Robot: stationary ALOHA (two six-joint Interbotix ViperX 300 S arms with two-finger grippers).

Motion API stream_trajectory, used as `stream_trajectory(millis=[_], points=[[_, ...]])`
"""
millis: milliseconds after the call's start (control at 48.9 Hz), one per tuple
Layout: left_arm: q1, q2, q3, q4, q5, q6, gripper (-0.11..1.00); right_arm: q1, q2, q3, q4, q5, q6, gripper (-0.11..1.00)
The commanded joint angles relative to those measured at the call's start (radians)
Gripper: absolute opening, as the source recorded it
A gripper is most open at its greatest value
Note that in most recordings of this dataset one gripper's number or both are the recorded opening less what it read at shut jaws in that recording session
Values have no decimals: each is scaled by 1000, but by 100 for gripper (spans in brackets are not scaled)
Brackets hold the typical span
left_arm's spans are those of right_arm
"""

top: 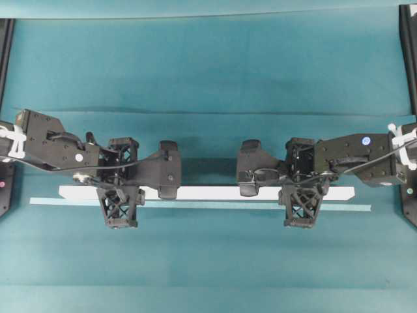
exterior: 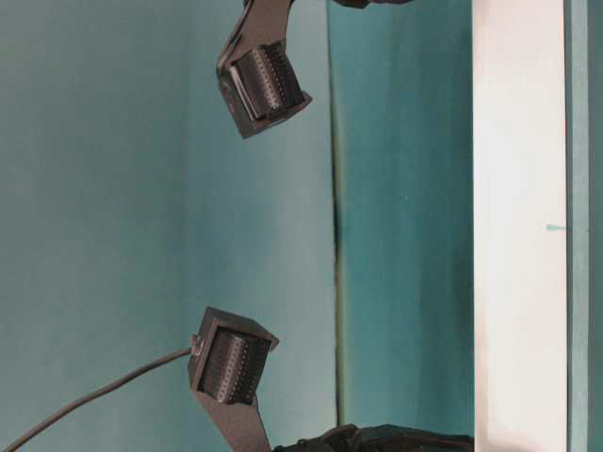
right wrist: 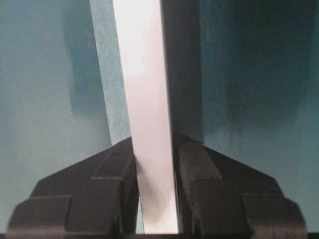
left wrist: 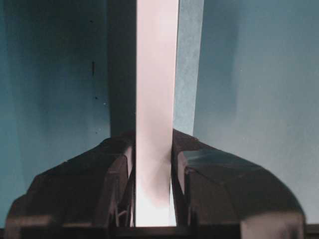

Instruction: Lift a wooden board with both hands.

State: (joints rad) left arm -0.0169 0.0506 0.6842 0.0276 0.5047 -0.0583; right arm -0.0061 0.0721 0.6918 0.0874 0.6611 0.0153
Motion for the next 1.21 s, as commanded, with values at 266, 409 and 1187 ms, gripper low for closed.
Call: stream_trajectory(millis=[266,409,1187], points=[[6,-12,11,2,-12,0,37,3,3,0,12,-8,31,93],[-2,-31,31,2,-18,5,79,2,-5,0,11,-29,38,92],[-3,-327,46,2,14,8,100,-18,-350,8,2,-28,38,92]])
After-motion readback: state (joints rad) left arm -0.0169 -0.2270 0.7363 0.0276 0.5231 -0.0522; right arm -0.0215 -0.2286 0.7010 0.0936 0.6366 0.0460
